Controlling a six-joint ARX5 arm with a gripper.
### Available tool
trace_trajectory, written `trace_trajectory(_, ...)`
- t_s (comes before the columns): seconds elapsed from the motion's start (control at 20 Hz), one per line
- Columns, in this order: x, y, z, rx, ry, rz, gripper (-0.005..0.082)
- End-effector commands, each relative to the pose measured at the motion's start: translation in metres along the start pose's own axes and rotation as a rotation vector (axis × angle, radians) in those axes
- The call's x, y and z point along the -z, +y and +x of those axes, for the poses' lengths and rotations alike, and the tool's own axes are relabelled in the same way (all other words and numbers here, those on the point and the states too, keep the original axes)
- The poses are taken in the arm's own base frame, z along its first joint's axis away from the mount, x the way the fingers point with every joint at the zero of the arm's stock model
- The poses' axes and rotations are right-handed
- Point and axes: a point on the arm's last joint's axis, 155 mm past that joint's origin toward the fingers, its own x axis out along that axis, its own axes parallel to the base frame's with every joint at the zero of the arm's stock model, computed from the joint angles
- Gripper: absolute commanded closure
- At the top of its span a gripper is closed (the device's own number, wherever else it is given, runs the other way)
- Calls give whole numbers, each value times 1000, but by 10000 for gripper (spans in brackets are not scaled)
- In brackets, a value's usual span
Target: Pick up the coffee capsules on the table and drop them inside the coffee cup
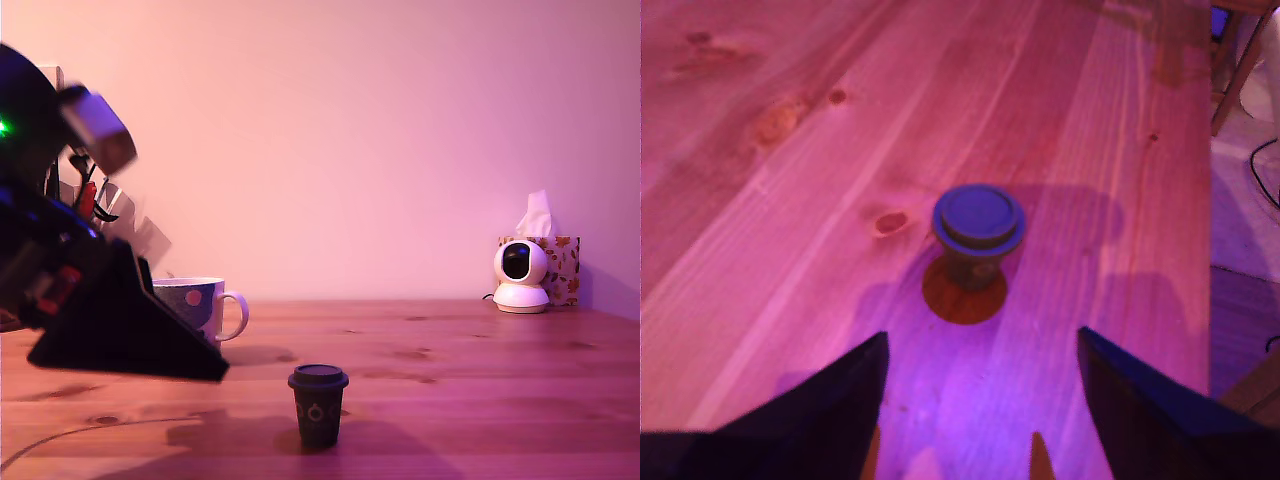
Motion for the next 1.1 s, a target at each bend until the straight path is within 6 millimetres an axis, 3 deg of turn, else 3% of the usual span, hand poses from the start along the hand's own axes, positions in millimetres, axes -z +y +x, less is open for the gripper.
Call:
trace_trajectory(0.0, -3, 0, 4, 9, -4, 30, 216)
trace_trajectory(0.3, 2, -3, 12, 32, 14, 85, 218)
trace_trajectory(1.05, -14, 0, 49, 99, 14, 151, 219)
